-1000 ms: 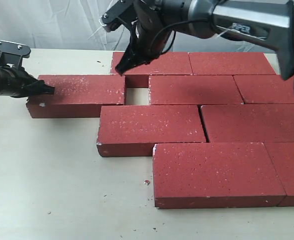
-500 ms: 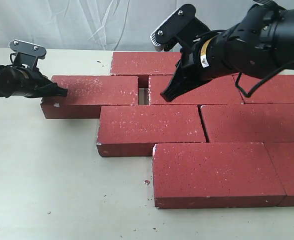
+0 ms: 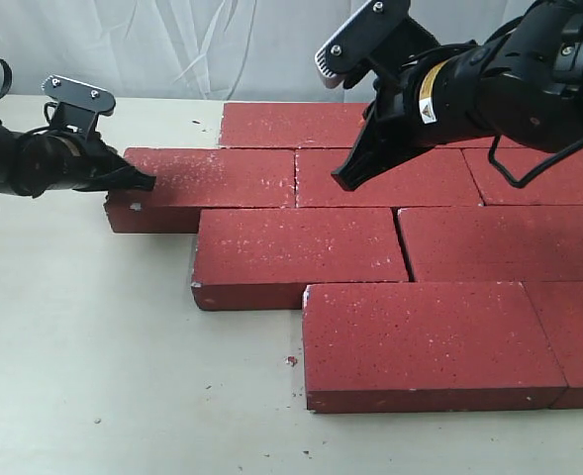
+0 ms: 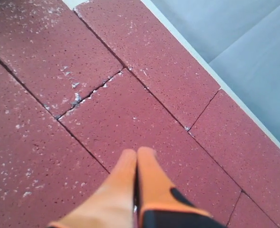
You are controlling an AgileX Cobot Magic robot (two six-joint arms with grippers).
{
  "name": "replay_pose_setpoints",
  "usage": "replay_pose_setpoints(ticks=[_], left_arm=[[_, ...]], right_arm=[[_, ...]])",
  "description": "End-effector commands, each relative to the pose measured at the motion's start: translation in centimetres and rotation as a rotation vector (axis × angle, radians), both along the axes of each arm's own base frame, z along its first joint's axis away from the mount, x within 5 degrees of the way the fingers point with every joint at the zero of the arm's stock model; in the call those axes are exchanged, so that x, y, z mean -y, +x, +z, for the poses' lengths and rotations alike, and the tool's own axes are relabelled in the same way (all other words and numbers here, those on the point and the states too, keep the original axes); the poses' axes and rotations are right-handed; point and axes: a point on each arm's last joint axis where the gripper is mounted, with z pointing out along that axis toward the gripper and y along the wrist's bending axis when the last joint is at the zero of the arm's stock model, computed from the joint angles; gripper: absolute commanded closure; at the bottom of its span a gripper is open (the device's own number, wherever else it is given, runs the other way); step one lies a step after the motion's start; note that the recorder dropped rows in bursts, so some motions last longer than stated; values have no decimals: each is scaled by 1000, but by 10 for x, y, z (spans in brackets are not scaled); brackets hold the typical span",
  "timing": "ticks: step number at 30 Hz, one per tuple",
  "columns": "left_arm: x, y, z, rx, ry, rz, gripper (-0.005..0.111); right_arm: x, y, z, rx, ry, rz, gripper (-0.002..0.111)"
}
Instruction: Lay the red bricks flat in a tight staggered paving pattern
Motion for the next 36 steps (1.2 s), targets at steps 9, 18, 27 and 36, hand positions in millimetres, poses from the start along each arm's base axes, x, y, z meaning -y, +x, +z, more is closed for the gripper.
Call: replay_pose_setpoints(ticks=[9, 18, 27, 36], left_arm=[[3, 1, 1, 16, -14, 5, 107], [3, 3, 4, 47, -17, 5, 107], [-9, 3, 2, 20, -6, 28, 107], [-21, 4, 1, 11, -9, 62, 107]], right_arm=[[3, -1, 1, 4, -6, -3, 109], [2, -1, 1, -1, 2, -8, 109], [2, -1, 1, -1, 2, -8, 109], [2, -1, 1, 0, 11, -8, 109]])
